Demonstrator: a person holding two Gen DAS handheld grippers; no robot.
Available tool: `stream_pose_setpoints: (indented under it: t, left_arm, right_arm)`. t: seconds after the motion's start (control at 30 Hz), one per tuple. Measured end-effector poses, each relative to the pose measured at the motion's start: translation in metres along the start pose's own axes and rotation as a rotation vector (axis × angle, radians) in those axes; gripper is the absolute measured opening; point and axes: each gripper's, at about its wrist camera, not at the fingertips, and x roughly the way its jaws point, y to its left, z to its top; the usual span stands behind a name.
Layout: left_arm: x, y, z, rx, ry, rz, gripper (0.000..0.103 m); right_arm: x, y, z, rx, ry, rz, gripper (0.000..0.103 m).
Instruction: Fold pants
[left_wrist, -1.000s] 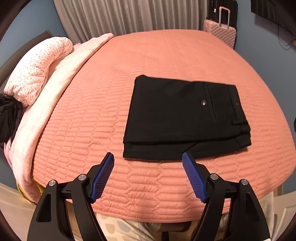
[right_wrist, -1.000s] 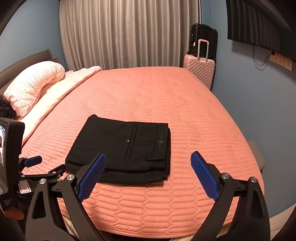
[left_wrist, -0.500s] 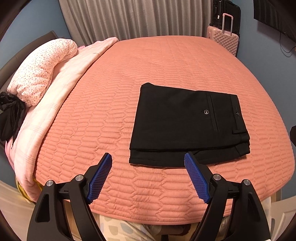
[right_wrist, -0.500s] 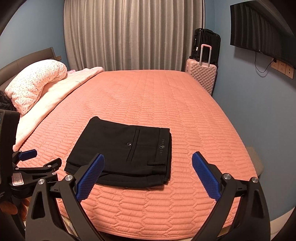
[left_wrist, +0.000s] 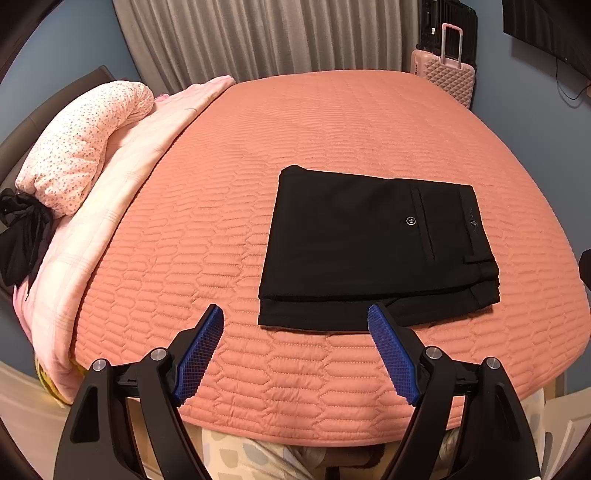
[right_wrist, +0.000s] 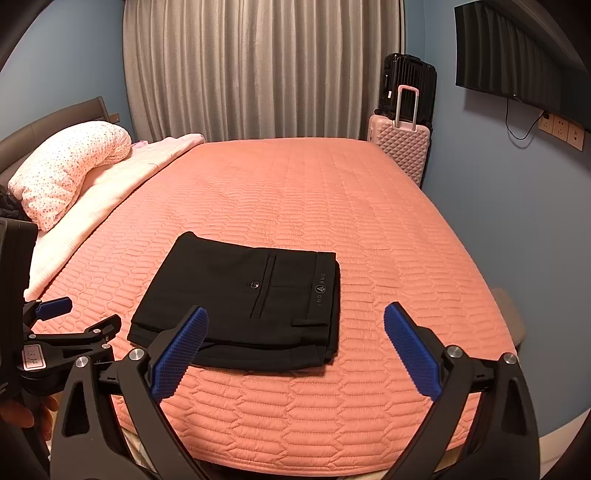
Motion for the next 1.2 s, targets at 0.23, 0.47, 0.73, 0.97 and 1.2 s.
stream_pose_setpoints:
  t: [0.23,0.47,0.73,0.97,1.2]
  left_arm:
    - [-0.0005,-0.0016,-0.0003,0.002,0.004,0.006,0.078]
    - [0.0001,-0.002,-0.0007,0.002,0.006,0.007,0.078]
    - [-0.0003,-0.001,-0.0009,0.002,0.008,0.005,0.078]
    - [-0.0009,-0.0021,-0.0013,-0.003,0.007,0.008,0.078]
    - [-0.001,-0.0033,-0.0012,-0.003,0.006,0.008,0.078]
  right_arm:
    - [0.002,-0.0004,0.0001,0.001,0.002,0.004,0.095]
    - [0.0025,-0.002,-0.0008,0.008,0.004,0.006,0.095]
    - [0.003,-0.0019,-0.0008,0.009,0.006,0.007,0.095]
    - [0.0027,-0.0022,-0.0008,0.007,0.003,0.007,0.095]
    - [0.0022,-0.0028,-0.0005,0.008,0.001,0.005,0.095]
